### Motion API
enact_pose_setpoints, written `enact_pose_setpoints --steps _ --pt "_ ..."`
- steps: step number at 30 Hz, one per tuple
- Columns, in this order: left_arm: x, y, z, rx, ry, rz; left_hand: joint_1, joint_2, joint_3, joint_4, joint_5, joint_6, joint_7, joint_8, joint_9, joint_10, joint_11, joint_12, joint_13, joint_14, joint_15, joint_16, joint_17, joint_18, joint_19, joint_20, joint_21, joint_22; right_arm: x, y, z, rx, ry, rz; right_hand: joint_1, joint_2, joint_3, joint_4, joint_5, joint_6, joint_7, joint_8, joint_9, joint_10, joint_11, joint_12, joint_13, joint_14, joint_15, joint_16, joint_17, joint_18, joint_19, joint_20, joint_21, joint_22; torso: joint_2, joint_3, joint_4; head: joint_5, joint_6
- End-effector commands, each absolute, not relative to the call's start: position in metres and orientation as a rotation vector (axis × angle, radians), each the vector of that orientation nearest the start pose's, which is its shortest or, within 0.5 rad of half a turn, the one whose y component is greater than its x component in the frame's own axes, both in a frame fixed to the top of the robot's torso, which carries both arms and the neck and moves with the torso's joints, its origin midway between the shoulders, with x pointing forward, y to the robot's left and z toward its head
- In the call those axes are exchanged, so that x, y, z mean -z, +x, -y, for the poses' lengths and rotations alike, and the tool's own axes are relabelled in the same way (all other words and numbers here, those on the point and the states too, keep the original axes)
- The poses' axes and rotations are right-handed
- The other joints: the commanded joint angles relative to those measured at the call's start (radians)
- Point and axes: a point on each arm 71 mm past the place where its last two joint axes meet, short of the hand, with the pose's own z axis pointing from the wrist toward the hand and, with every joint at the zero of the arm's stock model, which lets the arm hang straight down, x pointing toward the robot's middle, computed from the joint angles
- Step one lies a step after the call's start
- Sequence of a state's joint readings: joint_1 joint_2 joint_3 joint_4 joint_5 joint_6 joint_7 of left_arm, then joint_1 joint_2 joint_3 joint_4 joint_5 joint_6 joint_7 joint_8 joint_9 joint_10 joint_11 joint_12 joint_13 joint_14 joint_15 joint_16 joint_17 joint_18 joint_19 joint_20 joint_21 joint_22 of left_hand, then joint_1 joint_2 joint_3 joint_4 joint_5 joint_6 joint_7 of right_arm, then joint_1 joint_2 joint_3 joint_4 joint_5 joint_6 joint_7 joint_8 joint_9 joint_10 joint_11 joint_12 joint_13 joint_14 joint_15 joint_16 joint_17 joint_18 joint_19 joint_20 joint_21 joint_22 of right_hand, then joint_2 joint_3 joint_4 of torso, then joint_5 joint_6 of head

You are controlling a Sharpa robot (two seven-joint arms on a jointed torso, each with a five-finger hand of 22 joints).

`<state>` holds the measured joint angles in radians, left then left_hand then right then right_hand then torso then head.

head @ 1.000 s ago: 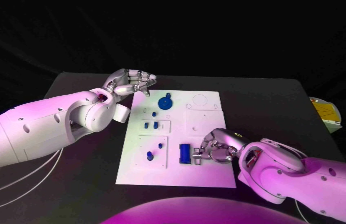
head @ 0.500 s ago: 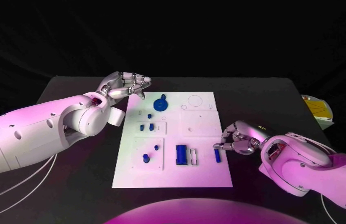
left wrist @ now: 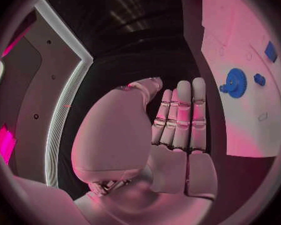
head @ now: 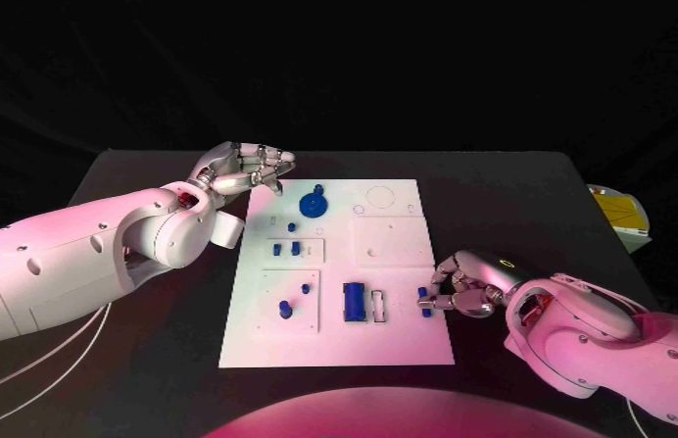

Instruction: Assemble the parts on the task board

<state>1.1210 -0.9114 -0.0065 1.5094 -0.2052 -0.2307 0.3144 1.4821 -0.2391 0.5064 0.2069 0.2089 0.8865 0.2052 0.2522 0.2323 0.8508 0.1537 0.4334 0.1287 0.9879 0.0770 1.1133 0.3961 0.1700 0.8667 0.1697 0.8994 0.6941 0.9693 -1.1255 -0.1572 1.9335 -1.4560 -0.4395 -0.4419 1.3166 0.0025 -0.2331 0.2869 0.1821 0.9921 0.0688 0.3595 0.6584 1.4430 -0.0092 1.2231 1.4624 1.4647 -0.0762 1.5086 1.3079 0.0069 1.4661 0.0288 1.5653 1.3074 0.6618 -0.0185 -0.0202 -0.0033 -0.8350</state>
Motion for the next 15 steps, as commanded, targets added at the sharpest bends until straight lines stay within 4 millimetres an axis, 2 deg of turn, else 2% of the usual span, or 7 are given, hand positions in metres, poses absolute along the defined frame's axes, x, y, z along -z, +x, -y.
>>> enact_pose_setpoints --steps 1,5,8,9,10,13,15 --pt "0.205 0.478 -0.239 1.465 -0.992 -1.563 -0.003 0.010 -0.003 0.000 0.004 -0.008 0.001 0.003 0.001 -0.007 -0.003 0.005 0.001 -0.006 -0.001 0.000 -0.001 0.013 -0.003 0.001 -0.005 -0.002 0.279 0.335 0.230 -0.490 0.114 -1.999 0.076 0.059 -0.006 -0.001 0.004 0.009 -0.002 -0.007 -0.002 0.004 0.000 -0.002 -0.112 0.072 0.004 -0.001 0.082 -0.007 0.105 0.008 0.006 0.263 0.001 -0.0008 -0.0002 0.000 -0.002" --pt "0.205 0.478 -0.239 1.466 -0.992 -1.564 -0.003 0.010 -0.003 0.000 0.004 -0.008 0.001 0.003 0.001 -0.007 -0.003 0.005 0.001 -0.006 -0.001 0.000 -0.001 0.013 -0.003 0.001 -0.005 -0.002 0.282 0.335 0.227 -0.491 0.110 -2.005 0.089 0.060 -0.008 -0.002 0.007 0.013 -0.003 -0.009 -0.003 0.003 -0.001 -0.004 -0.113 0.072 0.003 -0.001 0.082 -0.007 0.105 0.008 0.006 0.263 0.000 -0.0009 -0.0003 0.002 -0.003" --pt "0.205 0.478 -0.238 1.467 -0.992 -1.565 -0.003 0.010 -0.003 0.000 0.004 -0.008 0.001 0.003 0.001 -0.007 -0.003 0.005 0.001 -0.006 -0.001 0.000 -0.001 0.013 -0.003 0.001 -0.005 -0.002 0.285 0.335 0.225 -0.492 0.104 -2.009 0.125 0.069 -0.003 -0.005 0.008 0.018 -0.006 -0.016 -0.008 0.002 -0.003 -0.003 -0.112 0.072 0.001 -0.002 0.082 -0.007 0.105 0.006 0.006 0.263 0.000 0.0000 0.0003 0.002 -0.005" --pt "0.205 0.478 -0.238 1.467 -0.992 -1.565 -0.003 0.010 -0.003 0.000 0.004 -0.008 0.001 0.003 0.001 -0.007 -0.003 0.005 0.001 -0.006 -0.001 0.000 -0.001 0.013 -0.003 0.001 -0.005 -0.002 0.285 0.335 0.224 -0.491 0.102 -2.010 0.137 0.072 0.001 -0.006 -0.004 0.020 -0.006 -0.018 -0.009 0.002 -0.004 -0.003 -0.112 0.072 0.000 -0.002 0.083 -0.007 0.105 0.005 0.006 0.263 0.000 0.0000 0.0004 0.002 -0.005" --pt "0.205 0.478 -0.238 1.467 -0.992 -1.565 -0.003 0.010 -0.003 0.000 0.004 -0.008 0.001 0.003 0.001 -0.007 -0.003 0.005 0.001 -0.006 -0.001 0.000 -0.001 0.013 -0.003 0.001 -0.005 -0.002 0.286 0.335 0.224 -0.491 0.100 -2.013 0.157 0.079 0.008 -0.004 -0.037 0.022 -0.007 -0.023 -0.011 0.002 -0.005 -0.004 -0.112 0.072 -0.001 -0.002 0.083 -0.007 0.105 0.004 0.006 0.263 0.000 0.0000 0.0004 0.002 -0.005" --pt "0.206 0.478 -0.238 1.466 -0.992 -1.566 -0.003 0.010 -0.003 0.000 0.004 -0.008 0.001 0.003 0.001 -0.007 -0.003 0.005 0.001 -0.006 -0.001 0.000 -0.001 0.013 -0.003 0.001 -0.005 -0.002 0.289 0.335 0.222 -0.487 0.090 -2.021 0.215 0.094 0.037 -0.017 -0.047 0.027 -0.012 -0.030 -0.015 0.001 -0.009 -0.005 -0.111 0.072 -0.004 -0.002 0.083 -0.007 0.105 0.001 0.006 0.263 0.000 -0.0004 0.0004 0.002 -0.005" --pt "0.206 0.478 -0.238 1.466 -0.992 -1.566 -0.003 0.010 -0.003 0.000 0.004 -0.008 0.001 0.003 0.001 -0.007 -0.003 0.005 0.001 -0.006 -0.001 0.000 -0.001 0.013 -0.003 0.001 -0.005 -0.002 0.291 0.335 0.221 -0.481 0.081 -2.029 0.269 0.103 0.071 -0.030 -0.076 0.029 -0.015 -0.037 -0.020 -0.001 -0.013 -0.008 -0.112 0.072 -0.008 -0.002 0.084 -0.007 0.105 -0.002 0.006 0.263 0.000 -0.0007 0.0004 0.003 -0.006"
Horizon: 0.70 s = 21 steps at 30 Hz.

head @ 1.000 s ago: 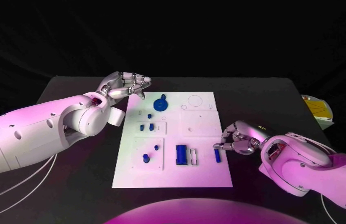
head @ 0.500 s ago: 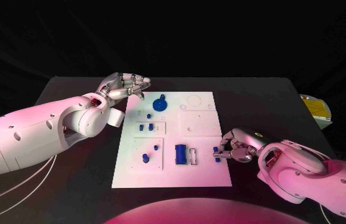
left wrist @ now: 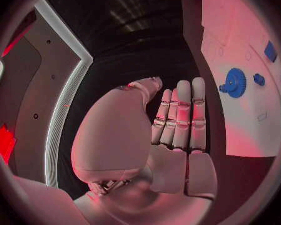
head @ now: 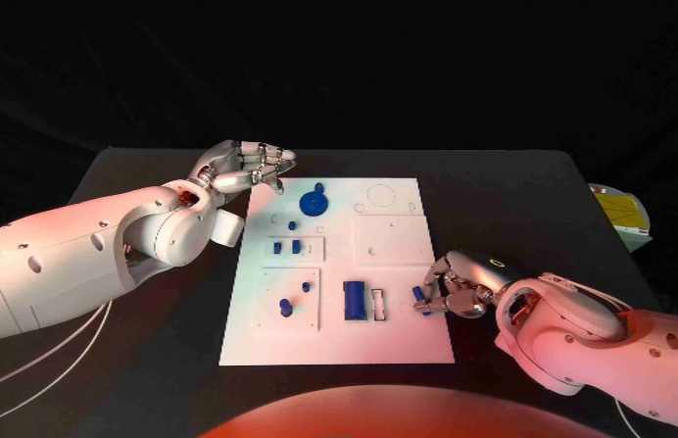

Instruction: Assemble the parts on the task board

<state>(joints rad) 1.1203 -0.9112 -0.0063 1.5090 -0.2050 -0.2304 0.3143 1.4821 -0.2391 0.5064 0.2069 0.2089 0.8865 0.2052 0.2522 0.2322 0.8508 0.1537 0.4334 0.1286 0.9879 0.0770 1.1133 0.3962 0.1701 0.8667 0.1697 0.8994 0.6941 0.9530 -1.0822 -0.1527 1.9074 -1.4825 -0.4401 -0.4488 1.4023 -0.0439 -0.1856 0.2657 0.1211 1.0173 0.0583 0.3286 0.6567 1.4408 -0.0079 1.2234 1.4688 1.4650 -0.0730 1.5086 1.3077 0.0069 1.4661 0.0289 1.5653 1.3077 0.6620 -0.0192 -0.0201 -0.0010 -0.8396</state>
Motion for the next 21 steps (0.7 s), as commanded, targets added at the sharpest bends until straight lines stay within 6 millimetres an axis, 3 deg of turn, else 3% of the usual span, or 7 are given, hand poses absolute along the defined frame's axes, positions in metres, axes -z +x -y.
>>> enact_pose_setpoints --steps 1,7,10,12,14,18,21 --pt "0.2055 0.4775 -0.2384 1.466 -0.992 -1.566 -0.003 0.010 -0.003 0.000 0.004 -0.007 0.001 0.003 0.002 -0.007 -0.003 0.005 0.001 -0.006 -0.001 0.000 -0.001 0.013 -0.003 0.001 -0.005 -0.002 0.2916 0.3349 0.2211 -0.478 0.075 -2.033 0.199 0.150 0.036 -0.012 -0.016 0.004 -0.005 -0.009 -0.020 0.000 -0.014 -0.010 -0.119 0.072 -0.011 -0.002 0.085 -0.007 0.105 -0.003 0.005 0.263 0.000 -0.0001 0.0006 0.002 -0.002" --pt "0.2055 0.4773 -0.2389 1.465 -0.993 -1.565 -0.003 0.011 -0.003 0.001 0.004 -0.008 0.001 0.004 0.002 -0.009 -0.003 0.009 0.002 -0.008 -0.001 0.001 -0.001 0.013 -0.004 0.002 -0.006 -0.002 0.2955 0.3339 0.2189 -0.462 0.045 -2.046 0.287 0.121 0.151 -0.035 0.038 0.002 0.003 -0.019 -0.019 -0.003 -0.010 -0.020 -0.124 0.073 -0.009 0.000 0.090 -0.007 0.105 -0.004 0.005 0.263 0.000 -0.0004 -0.0001 0.005 -0.003" --pt "0.2055 0.4772 -0.2390 1.464 -0.993 -1.565 -0.003 0.011 -0.003 0.001 0.004 -0.008 0.001 0.004 0.002 -0.009 -0.003 0.009 0.002 -0.008 -0.001 0.001 -0.001 0.013 -0.004 0.002 -0.006 -0.002 0.2957 0.3335 0.2178 -0.460 0.038 -2.042 0.257 0.029 0.370 -0.003 0.072 0.005 0.010 -0.016 -0.001 0.002 0.005 -0.025 -0.126 0.073 -0.002 0.001 0.096 -0.007 0.105 0.006 0.005 0.263 -0.001 -0.0004 -0.0003 0.006 -0.003" --pt "0.2054 0.4772 -0.2391 1.464 -0.993 -1.566 -0.003 0.011 -0.003 0.001 0.004 -0.008 0.001 0.004 0.002 -0.009 -0.003 0.009 0.002 -0.008 -0.001 0.001 -0.001 0.013 -0.004 0.002 -0.006 -0.002 0.2955 0.3334 0.2170 -0.461 0.039 -2.038 0.174 -0.066 0.610 -0.001 0.068 0.013 0.012 -0.013 0.013 0.006 0.011 -0.023 -0.124 0.074 -0.002 0.002 0.101 -0.007 0.105 0.005 0.005 0.263 -0.001 -0.0003 -0.0002 0.006 -0.003" --pt "0.2055 0.4771 -0.2392 1.464 -0.994 -1.566 -0.003 0.011 -0.003 0.001 0.004 -0.008 0.001 0.004 0.002 -0.009 -0.003 0.009 0.002 -0.008 -0.001 0.001 -0.001 0.013 -0.004 0.002 -0.006 -0.002 0.2949 0.3330 0.2161 -0.465 0.043 -2.033 0.087 -0.110 0.759 -0.051 0.077 0.013 0.013 -0.003 0.033 0.011 0.000 -0.022 -0.123 0.075 0.000 0.003 0.105 -0.007 0.105 0.007 0.005 0.263 -0.001 -0.0001 -0.0008 0.006 -0.001" --pt "0.2055 0.4770 -0.2394 1.463 -0.994 -1.566 -0.003 0.011 -0.002 0.001 0.004 -0.008 0.001 0.004 0.002 -0.010 -0.003 0.010 0.002 -0.008 -0.001 0.001 -0.001 0.013 -0.004 0.002 -0.006 -0.002 0.2933 0.3316 0.2143 -0.478 0.059 -2.027 -0.007 -0.121 0.854 -0.102 0.106 0.013 0.011 0.005 0.050 0.014 -0.003 -0.023 -0.122 0.075 -0.001 0.003 0.105 -0.007 0.105 0.005 0.005 0.263 -0.001 -0.0003 -0.0008 0.007 0.000" --pt "0.2055 0.4769 -0.2395 1.463 -0.994 -1.566 -0.003 0.011 -0.002 0.001 0.004 -0.008 0.001 0.004 0.002 -0.010 -0.003 0.010 0.002 -0.008 -0.001 0.001 -0.001 0.013 -0.004 0.002 -0.006 -0.002 0.2913 0.3299 0.2124 -0.493 0.071 -2.024 -0.034 -0.120 0.874 -0.117 0.108 0.013 0.011 0.008 0.055 0.015 -0.002 -0.020 -0.120 0.075 -0.002 0.003 0.107 -0.007 0.105 0.005 0.005 0.263 -0.001 -0.0005 -0.0010 0.007 0.001"
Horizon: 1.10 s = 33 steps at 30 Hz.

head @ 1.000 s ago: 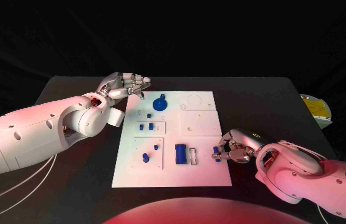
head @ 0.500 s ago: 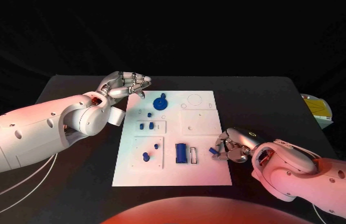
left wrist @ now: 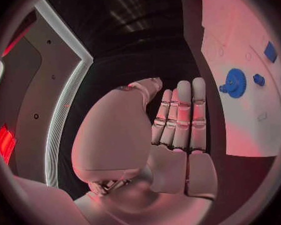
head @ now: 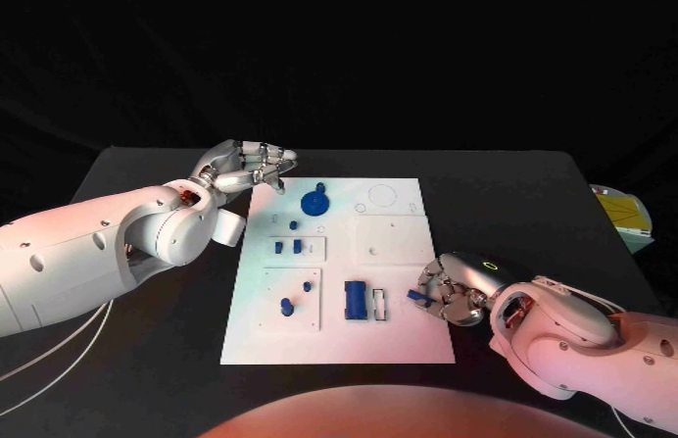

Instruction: Assemble the parts on the task board

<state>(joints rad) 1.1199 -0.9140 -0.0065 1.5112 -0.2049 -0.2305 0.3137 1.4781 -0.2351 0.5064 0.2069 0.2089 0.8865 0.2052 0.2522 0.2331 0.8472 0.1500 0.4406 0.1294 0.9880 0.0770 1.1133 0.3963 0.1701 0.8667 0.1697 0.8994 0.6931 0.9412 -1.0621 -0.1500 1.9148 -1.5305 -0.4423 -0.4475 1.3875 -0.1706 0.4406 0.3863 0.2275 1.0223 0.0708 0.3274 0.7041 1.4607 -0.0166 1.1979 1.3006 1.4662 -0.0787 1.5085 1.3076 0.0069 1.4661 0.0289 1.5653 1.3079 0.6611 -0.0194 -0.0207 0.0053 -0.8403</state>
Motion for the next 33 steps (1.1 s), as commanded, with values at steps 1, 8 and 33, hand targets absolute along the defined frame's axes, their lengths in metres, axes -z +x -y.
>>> enact_pose_setpoints --steps 1,8,33 --pt "0.205 0.477 -0.239 1.463 -0.994 -1.566 0.001 0.007 -0.002 0.001 0.004 -0.008 0.001 0.004 0.001 -0.006 0.000 0.003 0.001 -0.008 -0.001 0.001 -0.001 0.013 -0.004 0.002 -0.006 -0.001 0.290 0.329 0.211 -0.501 0.075 -2.022 -0.040 0.007 0.261 -0.249 0.007 0.008 -0.002 0.010 0.011 -0.004 0.005 0.005 0.048 0.074 0.004 0.003 0.107 -0.007 0.105 0.005 0.006 0.263 0.000 -0.0004 -0.0004 0.001 0.002" --pt "0.206 0.477 -0.239 1.462 -0.995 -1.566 0.002 0.007 -0.002 0.000 0.004 -0.008 0.001 0.004 0.001 -0.007 0.000 0.004 0.001 -0.009 -0.001 0.001 -0.001 0.013 -0.004 0.002 -0.007 -0.001 0.280 0.327 0.203 -0.555 0.097 -1.996 -0.068 0.008 0.274 -0.262 0.015 0.009 -0.003 0.011 0.015 -0.004 0.005 0.005 0.048 0.074 0.003 0.003 0.107 -0.007 0.105 0.004 0.006 0.263 0.000 -0.0008 0.0006 -0.002 0.004" --pt "0.205 0.476 -0.238 1.466 -0.994 -1.570 0.002 0.007 -0.002 0.000 0.004 -0.008 0.001 0.004 0.001 -0.007 0.000 0.004 0.001 -0.009 -0.001 0.001 -0.001 0.013 -0.004 0.002 -0.007 -0.001 0.283 0.331 0.163 -0.686 0.139 -2.054 -0.284 0.016 0.183 -0.175 0.012 0.037 -0.020 0.020 0.023 0.010 -0.007 0.044 0.077 0.076 -0.006 0.005 0.112 -0.007 0.105 -0.004 0.006 0.263 0.001 0.0004 0.0015 0.004 0.000"
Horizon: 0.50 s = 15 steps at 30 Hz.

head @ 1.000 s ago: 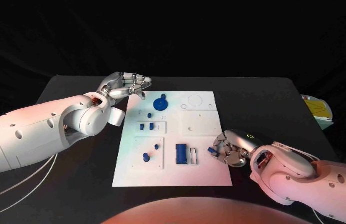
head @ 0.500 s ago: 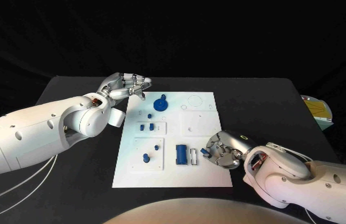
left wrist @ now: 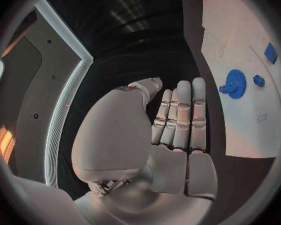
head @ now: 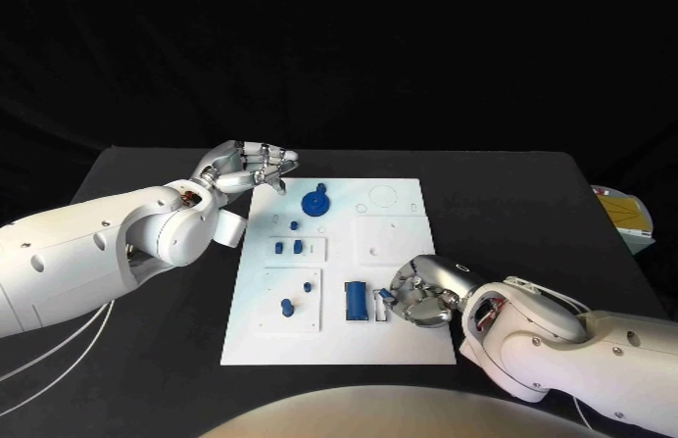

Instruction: Assemble the parts on the task board

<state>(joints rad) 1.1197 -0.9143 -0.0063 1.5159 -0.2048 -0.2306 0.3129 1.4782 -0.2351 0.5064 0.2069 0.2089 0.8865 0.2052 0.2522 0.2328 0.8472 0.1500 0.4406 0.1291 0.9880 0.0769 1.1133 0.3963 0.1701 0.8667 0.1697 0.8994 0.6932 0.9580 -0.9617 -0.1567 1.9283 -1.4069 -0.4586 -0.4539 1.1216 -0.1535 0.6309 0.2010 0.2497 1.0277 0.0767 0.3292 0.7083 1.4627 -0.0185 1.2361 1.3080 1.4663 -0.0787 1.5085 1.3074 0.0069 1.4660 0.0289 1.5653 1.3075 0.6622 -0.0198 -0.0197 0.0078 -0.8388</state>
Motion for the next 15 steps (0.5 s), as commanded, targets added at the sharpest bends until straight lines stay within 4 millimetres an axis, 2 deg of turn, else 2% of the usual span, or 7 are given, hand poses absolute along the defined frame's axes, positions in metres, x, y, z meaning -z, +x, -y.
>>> enact_pose_setpoints --steps 1,3,8,15 --pt "0.2052 0.4759 -0.2383 1.465 -0.994 -1.570 0.002 0.007 -0.002 0.000 0.004 -0.008 0.001 0.004 0.001 -0.007 0.000 0.004 0.001 -0.009 -0.001 0.001 -0.001 0.013 -0.004 0.002 -0.007 -0.001 0.2839 0.3315 0.1629 -0.686 0.138 -2.057 -0.025 -0.001 -0.013 0.017 -0.007 0.034 -0.026 0.018 0.018 0.009 -0.005 0.008 0.072 0.076 -0.006 0.005 0.114 -0.007 0.105 -0.004 0.006 0.263 0.001 0.0008 0.0006 0.002 -0.001" --pt "0.2052 0.4759 -0.2385 1.465 -0.994 -1.570 0.004 0.006 -0.002 -0.001 0.004 -0.009 0.002 0.005 0.001 -0.009 0.001 0.005 0.001 -0.010 -0.001 0.002 -0.002 0.013 -0.004 0.002 -0.007 -0.001 0.2849 0.3318 0.1621 -0.685 0.136 -2.062 -0.040 -0.004 -0.033 0.030 0.021 0.039 -0.028 0.019 0.017 0.010 -0.007 0.012 0.075 0.076 -0.007 0.005 0.115 -0.007 0.105 -0.005 0.006 0.263 0.001 0.0008 -0.0005 0.004 -0.002" --pt "0.2050 0.4757 -0.2386 1.466 -0.994 -1.570 0.004 0.006 -0.002 -0.001 0.004 -0.009 0.002 0.005 0.001 -0.009 0.001 0.005 0.001 -0.010 -0.001 0.002 -0.002 0.013 -0.004 0.002 -0.007 -0.001 0.2869 0.3324 0.1596 -0.683 0.131 -2.072 -0.069 -0.006 -0.086 0.065 0.003 0.047 -0.029 0.019 0.013 0.012 -0.007 0.018 0.080 0.077 -0.008 0.006 0.117 -0.007 0.105 -0.006 0.006 0.263 0.000 0.0006 -0.0017 0.004 -0.005" --pt "0.2049 0.4755 -0.2391 1.465 -0.995 -1.570 0.004 0.006 -0.002 -0.001 0.004 -0.009 0.002 0.005 0.001 -0.009 0.001 0.005 0.001 -0.010 -0.001 0.002 -0.002 0.013 -0.004 0.002 -0.007 -0.001 0.2874 0.3328 0.1580 -0.682 0.128 -2.072 -0.077 -0.009 -0.114 0.080 -0.003 0.049 -0.029 0.019 0.011 0.012 -0.008 0.018 0.081 0.077 -0.009 0.006 0.117 -0.007 0.105 -0.007 0.006 0.263 0.000 0.0011 -0.0016 0.005 -0.006"
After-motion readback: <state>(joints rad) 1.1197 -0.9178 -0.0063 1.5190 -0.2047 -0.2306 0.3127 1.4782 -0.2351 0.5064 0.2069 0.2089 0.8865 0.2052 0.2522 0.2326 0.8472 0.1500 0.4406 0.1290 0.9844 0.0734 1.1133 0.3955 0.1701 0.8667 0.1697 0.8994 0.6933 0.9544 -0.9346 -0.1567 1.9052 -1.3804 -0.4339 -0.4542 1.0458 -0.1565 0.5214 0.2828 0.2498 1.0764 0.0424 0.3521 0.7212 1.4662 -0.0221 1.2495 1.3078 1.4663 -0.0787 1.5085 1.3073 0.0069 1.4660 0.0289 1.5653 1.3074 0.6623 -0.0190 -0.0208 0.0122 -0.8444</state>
